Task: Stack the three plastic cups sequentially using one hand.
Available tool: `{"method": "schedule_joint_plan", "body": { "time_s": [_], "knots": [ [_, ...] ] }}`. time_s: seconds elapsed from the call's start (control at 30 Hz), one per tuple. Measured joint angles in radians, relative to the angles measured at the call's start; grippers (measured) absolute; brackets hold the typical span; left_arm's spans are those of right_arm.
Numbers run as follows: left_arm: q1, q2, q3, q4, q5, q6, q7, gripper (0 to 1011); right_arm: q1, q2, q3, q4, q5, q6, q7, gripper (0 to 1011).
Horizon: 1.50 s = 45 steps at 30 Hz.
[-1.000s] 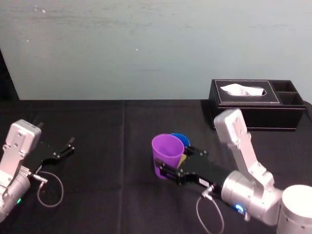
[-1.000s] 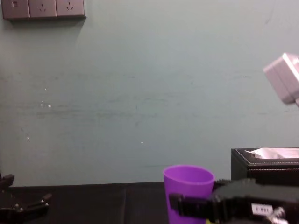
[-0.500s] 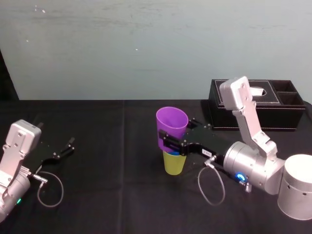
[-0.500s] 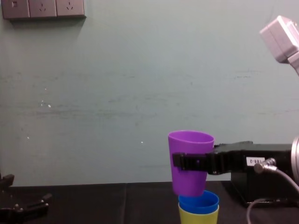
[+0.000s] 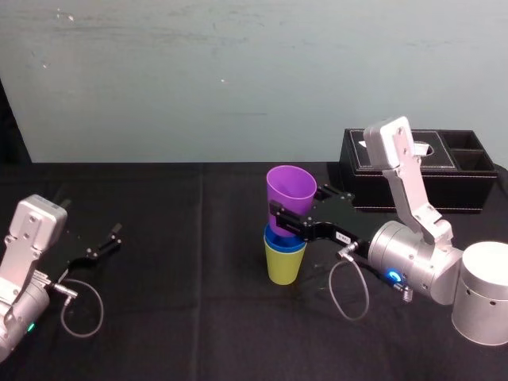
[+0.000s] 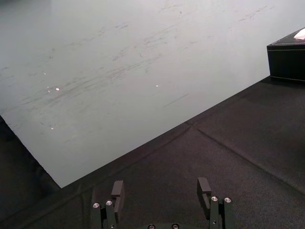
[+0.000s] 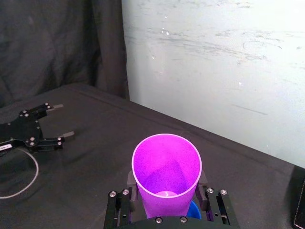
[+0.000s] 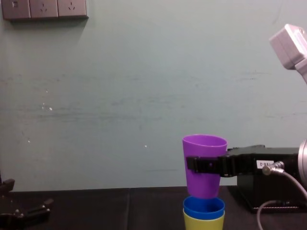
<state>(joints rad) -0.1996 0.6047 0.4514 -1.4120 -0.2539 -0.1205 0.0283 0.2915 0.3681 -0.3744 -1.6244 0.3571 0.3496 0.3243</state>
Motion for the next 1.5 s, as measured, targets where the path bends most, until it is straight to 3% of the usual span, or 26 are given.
{"method": "schedule_joint_plan", "body": {
  "time_s": [1.5],
  "knots": [
    [0.000,0.000,0.000,0.000,0.000,0.000,0.000,1000,0.015,-0.036,-0.028,0.126,-0.047,-0.040,-0.010,718]
  ]
}}
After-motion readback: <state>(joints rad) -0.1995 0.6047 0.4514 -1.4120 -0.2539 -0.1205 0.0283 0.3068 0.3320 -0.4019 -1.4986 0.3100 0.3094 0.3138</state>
